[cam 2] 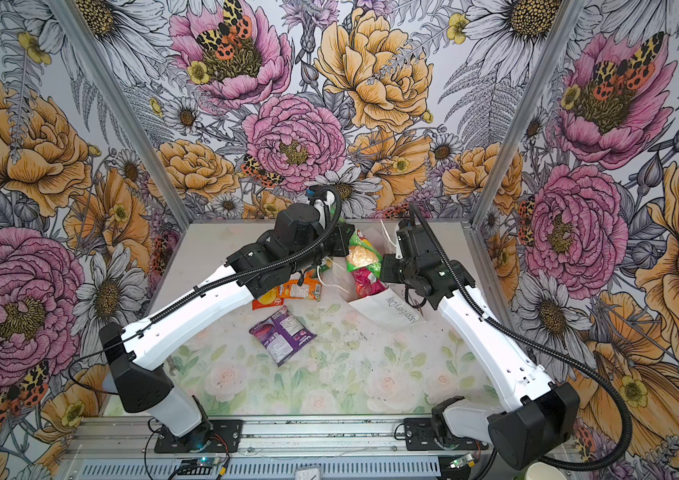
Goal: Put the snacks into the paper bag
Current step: 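Lift the green Lay's bag with the left gripper over the paper bag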
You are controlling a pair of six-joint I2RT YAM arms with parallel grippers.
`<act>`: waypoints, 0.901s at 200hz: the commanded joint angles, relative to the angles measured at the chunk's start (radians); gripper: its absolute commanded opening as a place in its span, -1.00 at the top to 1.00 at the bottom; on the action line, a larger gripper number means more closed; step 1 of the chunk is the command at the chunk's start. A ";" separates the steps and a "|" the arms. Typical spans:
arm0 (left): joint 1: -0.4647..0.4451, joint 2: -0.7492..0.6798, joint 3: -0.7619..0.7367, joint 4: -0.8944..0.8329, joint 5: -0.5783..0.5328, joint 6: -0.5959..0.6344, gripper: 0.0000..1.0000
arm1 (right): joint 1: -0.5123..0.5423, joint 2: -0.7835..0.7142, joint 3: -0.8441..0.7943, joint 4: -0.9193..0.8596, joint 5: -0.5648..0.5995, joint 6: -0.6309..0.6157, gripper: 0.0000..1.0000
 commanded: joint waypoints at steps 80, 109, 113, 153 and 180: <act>-0.122 0.046 -0.092 0.170 -0.215 0.258 1.00 | 0.011 -0.042 0.004 0.048 0.007 0.016 1.00; -0.152 0.071 -0.117 0.176 -0.296 0.320 1.00 | 0.011 -0.044 0.004 0.049 0.006 0.021 1.00; -0.156 0.074 -0.121 0.179 -0.303 0.326 1.00 | 0.011 -0.043 0.004 0.051 0.005 0.021 1.00; -0.173 0.100 -0.152 0.237 -0.324 0.384 1.00 | 0.010 -0.042 0.007 0.051 -0.004 0.025 1.00; -0.178 0.121 -0.162 0.284 -0.340 0.416 1.00 | 0.011 -0.041 0.009 0.052 -0.008 0.028 1.00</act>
